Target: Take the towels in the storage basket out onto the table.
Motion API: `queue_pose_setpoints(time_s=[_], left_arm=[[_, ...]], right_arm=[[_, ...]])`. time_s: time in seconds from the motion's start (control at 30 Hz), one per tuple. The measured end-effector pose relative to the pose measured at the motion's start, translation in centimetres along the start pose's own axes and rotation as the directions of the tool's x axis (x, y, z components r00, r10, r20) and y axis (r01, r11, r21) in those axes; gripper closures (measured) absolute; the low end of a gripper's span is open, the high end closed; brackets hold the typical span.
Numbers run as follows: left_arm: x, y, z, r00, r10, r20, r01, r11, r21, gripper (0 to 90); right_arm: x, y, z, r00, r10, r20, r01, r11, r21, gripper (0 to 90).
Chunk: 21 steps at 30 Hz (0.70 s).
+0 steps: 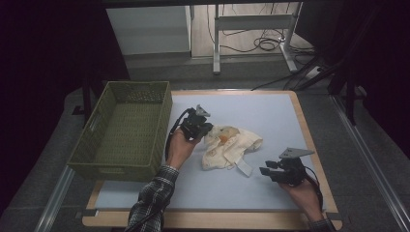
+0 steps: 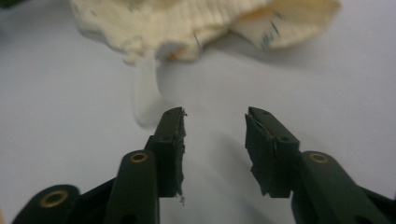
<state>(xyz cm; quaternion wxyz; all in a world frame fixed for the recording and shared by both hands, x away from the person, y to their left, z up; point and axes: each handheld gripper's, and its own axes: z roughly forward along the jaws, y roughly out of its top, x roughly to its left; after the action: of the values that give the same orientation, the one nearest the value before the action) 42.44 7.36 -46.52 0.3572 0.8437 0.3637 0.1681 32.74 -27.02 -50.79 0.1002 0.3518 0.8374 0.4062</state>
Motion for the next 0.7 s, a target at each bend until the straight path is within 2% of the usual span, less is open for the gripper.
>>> queue_pose_setpoints(time_s=[0.03,0.07,0.13,0.23,0.3,0.33,0.37,0.47,0.6,0.67,0.7], left_arm=[[0.0,0.0,0.0,1.0000,0.000,0.000,0.000,1.0000,0.000,85.8],[0.7,-0.4,0.1,0.9995,-0.022,-0.021,0.022,0.9998,0.000,85.7],[1.2,-0.6,0.2,0.9985,-0.042,-0.035,0.042,0.9991,-0.003,85.6],[2.0,-1.0,0.5,0.9957,-0.089,-0.027,0.089,0.9960,-0.015,85.4],[2.1,-1.1,0.6,0.9947,-0.097,-0.032,0.097,0.9951,-0.017,85.5],[2.3,-1.3,0.8,0.9920,-0.120,-0.038,0.119,0.9925,-0.025,85.4],[2.4,-1.4,0.8,0.9914,-0.124,-0.042,0.123,0.9921,-0.027,85.3],[2.7,-1.6,0.9,0.9889,-0.136,-0.061,0.133,0.9903,-0.038,85.1],[3.0,-1.7,0.9,0.9866,-0.153,-0.058,0.150,0.9876,-0.048,84.7],[3.0,-1.7,1.0,0.9864,-0.155,-0.055,0.153,0.9872,-0.047,84.6],[3.0,-1.7,1.0,0.9864,-0.155,-0.054,0.153,0.9872,-0.046,84.6]], right_arm=[[0.1,0.4,0.1,0.9999,-0.002,-0.010,0.002,1.000,-0.003,60.9],[0.2,0.9,0.4,0.9996,-0.014,-0.026,0.014,1.000,-0.005,61.7],[0.6,2.1,1.1,0.9980,-0.039,-0.050,0.039,0.999,-0.004,62.8],[1.3,3.7,2.1,0.9933,-0.070,-0.092,0.070,0.998,-0.012,63.5],[1.6,4.1,2.5,0.9920,-0.078,-0.099,0.078,0.997,-0.012,63.6],[2.1,4.8,3.4,0.9884,-0.099,-0.115,0.098,0.995,-0.011,64.7],[2.4,5.1,4.0,0.9867,-0.109,-0.121,0.108,0.994,-0.013,64.9],[3.1,5.5,5.5,0.9830,-0.127,-0.133,0.129,0.992,0.005,65.1],[3.5,5.6,7.5,0.9800,-0.149,-0.132,0.154,0.987,0.032,65.1],[3.6,5.5,8.0,0.9796,-0.161,-0.121,0.167,0.985,0.041,65.2],[3.9,5.4,8.8,0.9787,-0.183,-0.093,0.189,0.980,0.064,69.5]])
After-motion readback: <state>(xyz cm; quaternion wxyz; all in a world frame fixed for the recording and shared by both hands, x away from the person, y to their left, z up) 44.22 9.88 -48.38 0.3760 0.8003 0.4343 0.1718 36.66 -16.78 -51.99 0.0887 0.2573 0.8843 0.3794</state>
